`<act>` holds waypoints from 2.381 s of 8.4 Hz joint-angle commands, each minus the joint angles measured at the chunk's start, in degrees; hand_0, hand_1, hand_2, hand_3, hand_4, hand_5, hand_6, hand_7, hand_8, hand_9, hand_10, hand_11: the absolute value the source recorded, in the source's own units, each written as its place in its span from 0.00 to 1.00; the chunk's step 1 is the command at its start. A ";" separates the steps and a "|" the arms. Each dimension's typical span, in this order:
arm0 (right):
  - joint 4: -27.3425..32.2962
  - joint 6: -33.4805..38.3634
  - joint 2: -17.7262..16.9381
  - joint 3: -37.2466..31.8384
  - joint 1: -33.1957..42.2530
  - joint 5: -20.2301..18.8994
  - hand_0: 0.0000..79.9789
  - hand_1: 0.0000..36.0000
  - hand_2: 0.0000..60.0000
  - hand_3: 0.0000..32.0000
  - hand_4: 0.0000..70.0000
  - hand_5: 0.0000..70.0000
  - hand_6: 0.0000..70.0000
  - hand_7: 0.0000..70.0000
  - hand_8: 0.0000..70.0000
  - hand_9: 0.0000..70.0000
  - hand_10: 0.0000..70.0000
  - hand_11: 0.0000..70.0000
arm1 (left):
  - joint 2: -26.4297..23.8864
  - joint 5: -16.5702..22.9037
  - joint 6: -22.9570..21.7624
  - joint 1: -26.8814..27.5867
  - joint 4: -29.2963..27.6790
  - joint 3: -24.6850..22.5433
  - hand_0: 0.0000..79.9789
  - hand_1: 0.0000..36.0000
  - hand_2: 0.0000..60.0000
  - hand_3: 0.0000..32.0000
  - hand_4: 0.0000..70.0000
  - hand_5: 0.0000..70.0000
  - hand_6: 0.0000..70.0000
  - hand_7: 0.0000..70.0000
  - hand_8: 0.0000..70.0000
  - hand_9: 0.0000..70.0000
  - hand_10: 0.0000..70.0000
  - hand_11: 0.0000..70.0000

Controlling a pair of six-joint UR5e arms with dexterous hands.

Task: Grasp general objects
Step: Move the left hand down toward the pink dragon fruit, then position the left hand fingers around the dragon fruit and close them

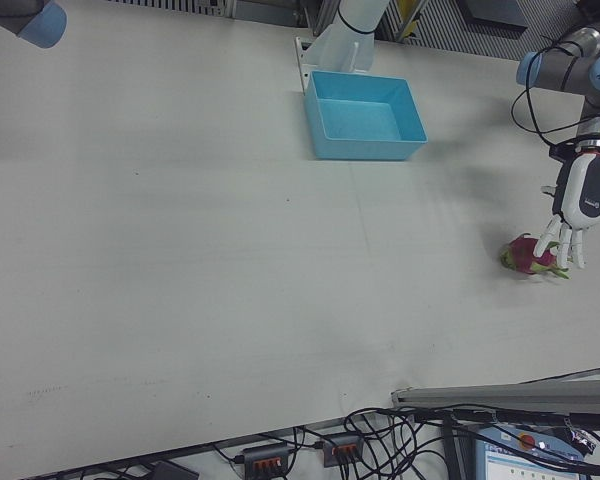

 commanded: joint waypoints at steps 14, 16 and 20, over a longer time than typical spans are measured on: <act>0.00 0.06 0.03 0.00 0.00 0.00 0.00 0.00 0.00 0.00 0.00 0.00 0.00 0.00 0.00 0.00 0.00 0.00 | -1.53 -14.06 -3.76 5.23 -6.20 18.38 0.70 0.59 0.00 1.00 0.00 0.00 0.00 0.00 0.00 0.00 0.00 0.00; 0.00 0.06 0.03 0.00 0.00 0.00 0.00 0.00 0.00 0.00 0.00 0.00 0.00 0.00 0.00 0.00 0.00 0.00 | -1.53 -14.06 -3.84 5.60 -6.47 18.75 0.71 0.61 0.00 1.00 0.00 0.00 0.00 0.00 0.00 0.00 0.00 0.00; 0.00 -0.03 0.03 0.00 0.00 0.00 0.00 0.00 0.00 0.00 0.00 0.00 0.00 0.00 0.00 0.00 0.00 0.00 | -1.44 -14.14 -3.58 5.51 -6.03 18.84 0.72 0.66 0.07 0.45 0.00 0.64 0.00 0.00 0.00 0.00 0.00 0.00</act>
